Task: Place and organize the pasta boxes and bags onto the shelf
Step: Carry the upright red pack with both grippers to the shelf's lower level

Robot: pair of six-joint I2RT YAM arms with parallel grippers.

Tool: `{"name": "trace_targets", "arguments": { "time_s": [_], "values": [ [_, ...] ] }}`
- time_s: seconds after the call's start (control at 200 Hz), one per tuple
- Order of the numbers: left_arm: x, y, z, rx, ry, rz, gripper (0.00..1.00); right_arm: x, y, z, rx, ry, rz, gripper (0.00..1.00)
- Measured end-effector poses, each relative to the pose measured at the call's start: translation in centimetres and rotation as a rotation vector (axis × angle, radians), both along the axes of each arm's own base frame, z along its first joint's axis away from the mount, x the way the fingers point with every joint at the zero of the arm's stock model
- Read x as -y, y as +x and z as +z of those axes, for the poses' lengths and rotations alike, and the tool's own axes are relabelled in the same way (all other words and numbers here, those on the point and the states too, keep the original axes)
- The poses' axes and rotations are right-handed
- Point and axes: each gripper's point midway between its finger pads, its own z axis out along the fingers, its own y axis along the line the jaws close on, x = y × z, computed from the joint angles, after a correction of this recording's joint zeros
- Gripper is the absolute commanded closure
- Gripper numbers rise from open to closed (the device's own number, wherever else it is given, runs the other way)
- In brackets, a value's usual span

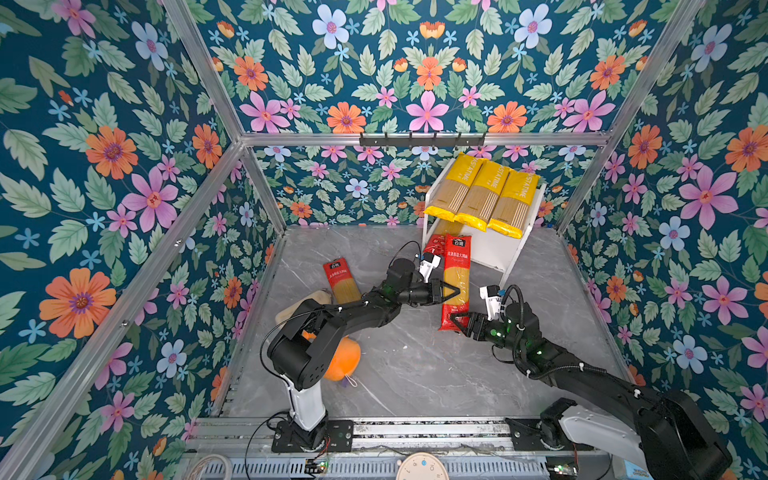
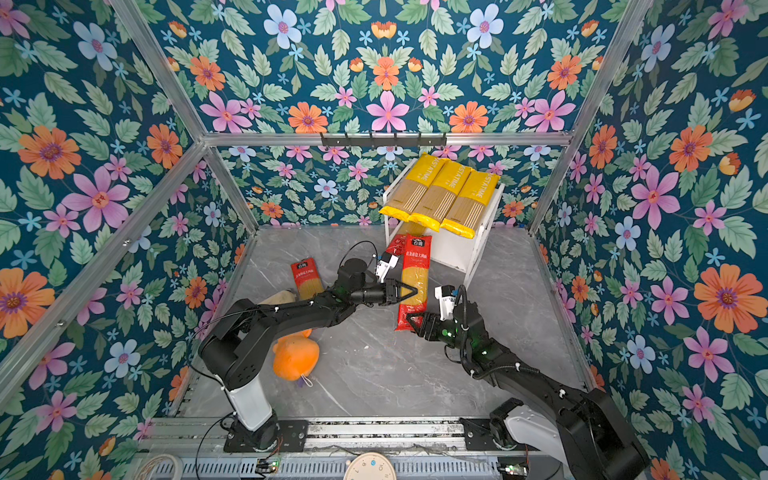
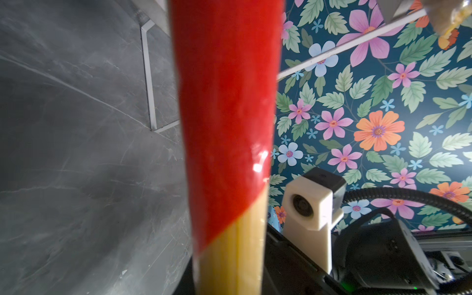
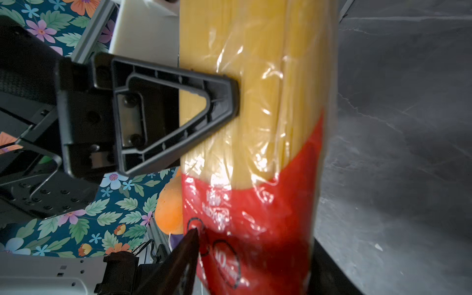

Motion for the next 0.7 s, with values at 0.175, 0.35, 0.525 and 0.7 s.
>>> {"name": "trace_targets", "arguments": {
  "time_s": [0.175, 0.35, 0.525, 0.7],
  "values": [
    [0.8, 0.5, 0.5, -0.039, -0.036, -0.012, 0.79, 0.8, 0.4, 0.4, 0.008, 0.07, -0.013, 0.44],
    [1.3, 0.8, 1.6, -0.038, -0.07, -0.028, 0.79, 1.1, 0.6, 1.5, 0.032, 0.132, -0.017, 0.5],
    [1.8, 1.3, 1.7, -0.05, -0.088, -0.044, 0.77, 1.4, 0.7, 1.8, 0.039, 0.164, -0.043, 0.62],
    [2.2, 2.0, 1.6, -0.048, -0.092, -0.037, 0.68, 1.8, 1.3, 2.1, 0.048, 0.187, -0.084, 0.74]
  ]
}}
